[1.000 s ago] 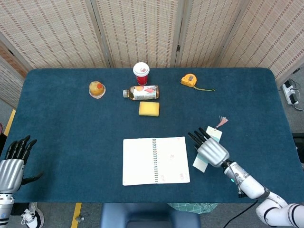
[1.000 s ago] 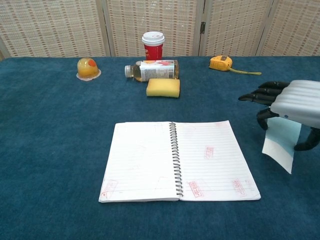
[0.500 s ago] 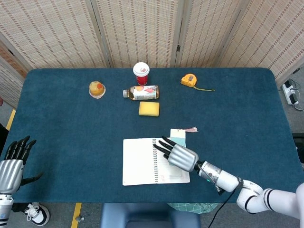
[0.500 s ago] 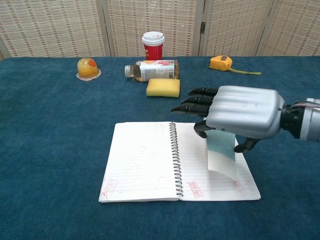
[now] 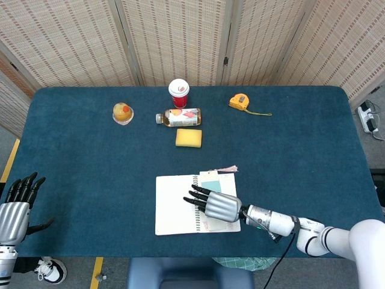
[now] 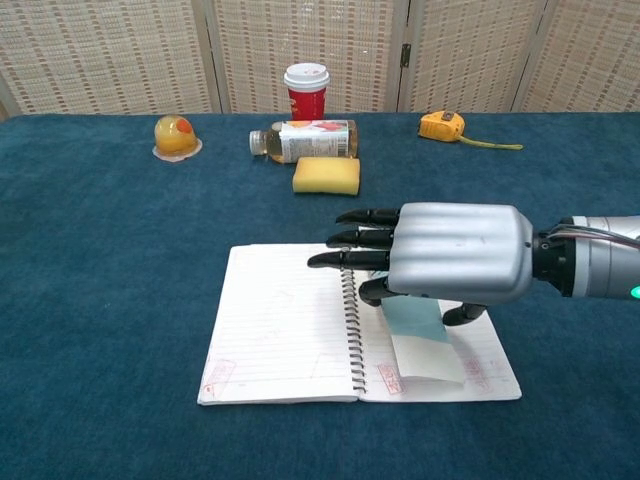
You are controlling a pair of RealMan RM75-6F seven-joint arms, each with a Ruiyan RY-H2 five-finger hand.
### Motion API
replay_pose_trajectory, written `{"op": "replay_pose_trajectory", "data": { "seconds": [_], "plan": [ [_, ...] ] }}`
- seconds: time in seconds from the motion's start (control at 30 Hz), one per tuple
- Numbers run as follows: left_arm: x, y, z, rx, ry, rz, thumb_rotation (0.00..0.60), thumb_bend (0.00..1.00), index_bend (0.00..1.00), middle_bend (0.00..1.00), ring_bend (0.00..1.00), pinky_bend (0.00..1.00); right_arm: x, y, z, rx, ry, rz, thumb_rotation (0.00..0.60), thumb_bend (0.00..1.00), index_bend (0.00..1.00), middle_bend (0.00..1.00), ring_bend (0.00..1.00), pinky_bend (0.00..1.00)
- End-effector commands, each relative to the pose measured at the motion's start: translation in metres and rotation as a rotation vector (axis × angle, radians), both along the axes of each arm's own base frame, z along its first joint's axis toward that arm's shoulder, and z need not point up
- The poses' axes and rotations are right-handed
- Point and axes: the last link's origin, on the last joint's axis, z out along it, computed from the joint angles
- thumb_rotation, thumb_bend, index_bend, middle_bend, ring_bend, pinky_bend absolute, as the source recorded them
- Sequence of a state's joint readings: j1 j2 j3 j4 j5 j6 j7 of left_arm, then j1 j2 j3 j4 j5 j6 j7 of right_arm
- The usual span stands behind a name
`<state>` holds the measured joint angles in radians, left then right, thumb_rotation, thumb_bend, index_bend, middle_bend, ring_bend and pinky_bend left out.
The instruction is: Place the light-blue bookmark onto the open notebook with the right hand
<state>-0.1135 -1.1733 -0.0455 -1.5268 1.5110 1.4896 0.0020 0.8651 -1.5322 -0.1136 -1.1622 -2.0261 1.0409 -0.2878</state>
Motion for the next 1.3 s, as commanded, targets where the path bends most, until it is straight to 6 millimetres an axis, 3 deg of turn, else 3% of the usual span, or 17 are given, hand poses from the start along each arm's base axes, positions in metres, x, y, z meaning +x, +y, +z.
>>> {"op": "replay_pose_trajectory", "data": {
  "seconds": [0.03, 0.73, 1.3],
  "plan": [
    [0.000, 0.000, 0.000, 0.001, -0.001, 0.000, 0.600, 0.12, 0.12, 0.02, 0.00, 0.00, 0.002, 0.001, -0.006, 0.022, -0.009, 0.028, 0.600, 0.05, 0.40, 0.00, 0.00, 0.00],
    [0.001, -0.001, 0.002, -0.002, -0.015, -0.010, 0.600, 0.12, 0.13, 0.02, 0.00, 0.00, 0.003, 0.004, -0.015, -0.011, 0.024, -0.003, 0.600, 0.04, 0.39, 0.00, 0.00, 0.00],
    [0.002, -0.003, 0.002, -0.010, -0.021, -0.025, 0.600, 0.12, 0.13, 0.02, 0.00, 0.00, 0.002, 0.017, -0.009, -0.033, 0.040, -0.032, 0.600, 0.04, 0.39, 0.00, 0.01, 0.00]
  ]
}}
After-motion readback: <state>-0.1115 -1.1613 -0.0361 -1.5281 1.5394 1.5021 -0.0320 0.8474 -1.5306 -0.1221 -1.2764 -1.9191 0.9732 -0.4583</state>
